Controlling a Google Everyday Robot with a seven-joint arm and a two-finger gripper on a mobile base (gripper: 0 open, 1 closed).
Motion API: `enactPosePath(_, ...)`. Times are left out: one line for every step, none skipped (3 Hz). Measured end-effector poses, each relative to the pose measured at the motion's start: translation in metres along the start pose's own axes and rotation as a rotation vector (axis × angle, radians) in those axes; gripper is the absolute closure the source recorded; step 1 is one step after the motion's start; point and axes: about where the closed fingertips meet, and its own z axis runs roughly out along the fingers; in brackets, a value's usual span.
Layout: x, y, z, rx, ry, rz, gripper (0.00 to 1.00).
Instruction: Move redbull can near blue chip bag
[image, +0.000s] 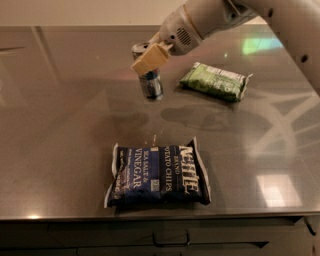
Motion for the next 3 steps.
enactPosePath(0.023, 0.031, -0.013, -0.044, -0.036, -0.006, 1.0)
enactPosePath(0.039, 0.053, -0.019, -0.082, -0.067, -0.028, 1.0)
enactPosePath(0.05, 0.07, -0.02, -0.12, -0.095, -0.061, 1.0)
